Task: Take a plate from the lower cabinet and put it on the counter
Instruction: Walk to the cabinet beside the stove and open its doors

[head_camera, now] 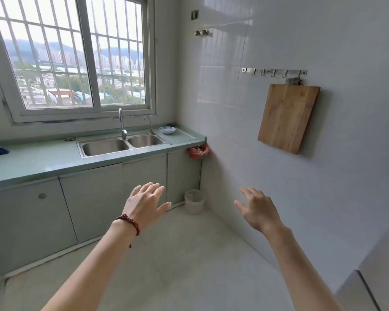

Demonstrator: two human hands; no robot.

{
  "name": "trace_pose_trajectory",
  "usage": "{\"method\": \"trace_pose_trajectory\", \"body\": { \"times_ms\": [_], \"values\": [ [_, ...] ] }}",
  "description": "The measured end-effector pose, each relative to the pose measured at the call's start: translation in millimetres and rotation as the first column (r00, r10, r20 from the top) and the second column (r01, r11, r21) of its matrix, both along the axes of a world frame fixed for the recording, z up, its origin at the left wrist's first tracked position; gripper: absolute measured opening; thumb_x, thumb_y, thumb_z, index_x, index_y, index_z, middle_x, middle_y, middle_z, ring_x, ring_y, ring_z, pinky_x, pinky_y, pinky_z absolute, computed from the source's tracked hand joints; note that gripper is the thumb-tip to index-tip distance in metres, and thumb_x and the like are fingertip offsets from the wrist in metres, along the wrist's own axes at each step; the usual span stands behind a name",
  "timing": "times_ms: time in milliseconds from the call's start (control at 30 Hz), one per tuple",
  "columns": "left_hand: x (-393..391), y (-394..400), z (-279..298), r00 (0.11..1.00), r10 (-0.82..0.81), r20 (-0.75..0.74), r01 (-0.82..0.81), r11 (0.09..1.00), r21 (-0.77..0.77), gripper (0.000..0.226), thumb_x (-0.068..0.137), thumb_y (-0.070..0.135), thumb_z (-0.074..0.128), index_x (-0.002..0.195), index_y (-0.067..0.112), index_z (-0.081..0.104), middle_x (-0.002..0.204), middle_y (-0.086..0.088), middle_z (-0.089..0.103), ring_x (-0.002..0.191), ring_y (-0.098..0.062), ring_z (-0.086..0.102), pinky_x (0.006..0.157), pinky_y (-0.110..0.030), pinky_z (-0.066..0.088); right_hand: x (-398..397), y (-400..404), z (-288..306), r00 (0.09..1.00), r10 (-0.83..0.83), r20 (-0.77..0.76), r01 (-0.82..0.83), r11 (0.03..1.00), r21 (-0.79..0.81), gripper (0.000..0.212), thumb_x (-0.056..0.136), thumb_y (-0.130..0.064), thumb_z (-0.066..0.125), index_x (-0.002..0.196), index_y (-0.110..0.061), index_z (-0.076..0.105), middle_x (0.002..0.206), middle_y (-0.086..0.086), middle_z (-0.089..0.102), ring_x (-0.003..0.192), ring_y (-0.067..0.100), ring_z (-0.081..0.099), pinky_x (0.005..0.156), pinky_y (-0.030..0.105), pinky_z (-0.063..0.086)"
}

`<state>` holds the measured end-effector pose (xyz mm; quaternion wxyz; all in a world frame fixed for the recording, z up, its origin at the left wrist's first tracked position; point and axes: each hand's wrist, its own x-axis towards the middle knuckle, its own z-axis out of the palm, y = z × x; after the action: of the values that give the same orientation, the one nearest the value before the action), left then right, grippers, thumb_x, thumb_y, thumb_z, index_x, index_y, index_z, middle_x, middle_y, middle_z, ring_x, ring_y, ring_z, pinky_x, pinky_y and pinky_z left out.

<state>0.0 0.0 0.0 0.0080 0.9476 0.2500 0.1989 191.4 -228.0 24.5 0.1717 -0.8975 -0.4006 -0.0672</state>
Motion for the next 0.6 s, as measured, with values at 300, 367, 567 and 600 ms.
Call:
{"method": "trace_pose_trajectory", "body": {
  "times_ms": [300,367,567,600],
  "values": [
    [-45,-28,-58,0.999,0.037,0.006,-0.036,0.997,-0.071,0.055,0.088,0.043,0.051,0.132,0.011,0.043,0.143,-0.007,0.043,0.136,-0.021,0.029,0.112,-0.039,0.016,-42,-12,-55,0.999,0.052,-0.012,-0.051,0.998,0.031,0.048,0.092,-0.032,0.050,0.133,-0.009,0.042,0.142,0.011,0.045,0.132,0.024,0.038,0.107,0.037,0.027],
    [-59,-33,-71,0.999,0.052,-0.004,-0.052,0.993,-0.105,0.055,0.087,0.042,0.053,0.131,0.010,0.044,0.142,-0.008,0.044,0.135,-0.022,0.031,0.112,-0.040,0.017,-51,-14,-70,0.998,0.066,-0.026,-0.065,0.998,0.013,0.048,0.092,-0.032,0.050,0.132,-0.009,0.043,0.142,0.010,0.045,0.133,0.023,0.037,0.107,0.037,0.027],
    [-107,-34,-98,0.990,0.123,-0.068,-0.133,0.974,-0.182,0.054,0.088,0.043,0.052,0.129,0.008,0.047,0.138,-0.011,0.048,0.133,-0.025,0.035,0.111,-0.043,0.021,-74,-2,-102,0.990,0.116,-0.086,-0.121,0.991,-0.057,0.048,0.092,-0.032,0.050,0.133,-0.008,0.043,0.143,0.010,0.044,0.134,0.020,0.035,0.109,0.035,0.024],
    [-116,-32,-100,0.987,0.145,-0.072,-0.157,0.970,-0.187,0.057,0.088,0.047,0.046,0.129,0.008,0.048,0.138,-0.011,0.049,0.133,-0.026,0.036,0.111,-0.043,0.022,-77,4,-105,0.988,0.126,-0.093,-0.132,0.989,-0.065,0.047,0.092,-0.032,0.050,0.132,-0.008,0.043,0.143,0.009,0.044,0.134,0.020,0.035,0.109,0.036,0.024]
  ]
}}
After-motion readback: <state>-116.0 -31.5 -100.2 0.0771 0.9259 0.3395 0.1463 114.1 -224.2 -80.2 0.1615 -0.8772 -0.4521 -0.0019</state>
